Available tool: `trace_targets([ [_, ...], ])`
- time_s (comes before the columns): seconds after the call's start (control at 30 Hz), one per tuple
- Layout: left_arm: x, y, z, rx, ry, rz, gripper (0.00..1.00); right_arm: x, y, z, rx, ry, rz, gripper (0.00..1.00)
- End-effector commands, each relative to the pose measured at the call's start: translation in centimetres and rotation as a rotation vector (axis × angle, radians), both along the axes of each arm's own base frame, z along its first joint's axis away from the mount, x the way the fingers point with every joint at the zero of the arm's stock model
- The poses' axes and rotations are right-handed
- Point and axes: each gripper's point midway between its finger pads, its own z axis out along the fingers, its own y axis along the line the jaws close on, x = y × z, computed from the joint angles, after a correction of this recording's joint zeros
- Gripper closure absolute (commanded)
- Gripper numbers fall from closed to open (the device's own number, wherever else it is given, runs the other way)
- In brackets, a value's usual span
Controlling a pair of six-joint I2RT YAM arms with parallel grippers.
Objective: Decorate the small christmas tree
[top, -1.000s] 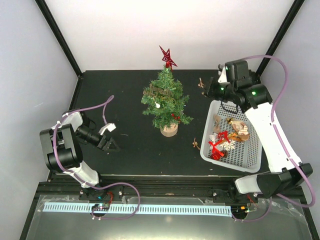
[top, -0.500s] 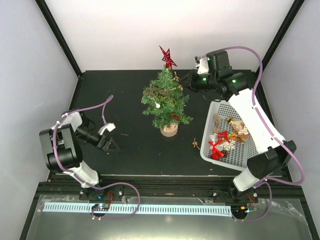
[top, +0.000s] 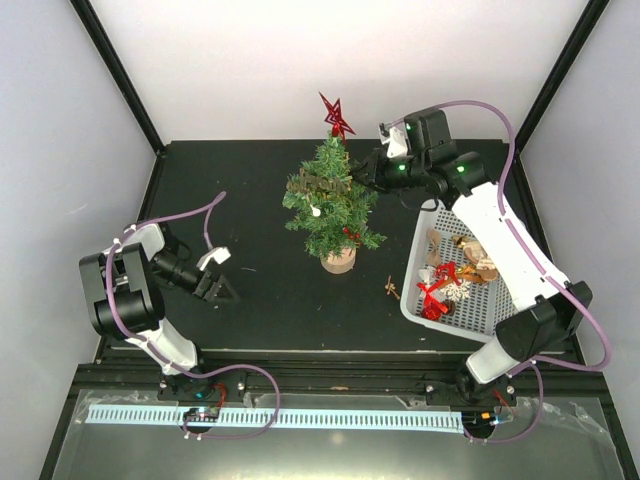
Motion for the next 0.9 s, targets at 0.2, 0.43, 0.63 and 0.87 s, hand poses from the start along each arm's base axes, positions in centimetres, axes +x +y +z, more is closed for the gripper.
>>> trace_targets([
  [0.2,0.6,0.0,0.6,-0.024,-0.029,0.004,0.01,0.4,0.6,-0.5,0.004,-0.007,0.017,0.93],
  [0.43,0.6,0.1,0.6,-0.03,-0.023,0.013,0.01,0.7,0.6,-1.3,-0.013,0.005,0.016,0.93],
  [0.63,0.6,0.2,0.6,-0.033,-0.022,0.017,0.01,1.3,0.6,-1.1,-0.029,0.007,0.006,0.93],
  [0.87,0.6,0.4,0.7,-0.036,-0.025,0.024,0.01,1.2,0.4,-1.6,-0.053,0.019,0.004,0.93],
])
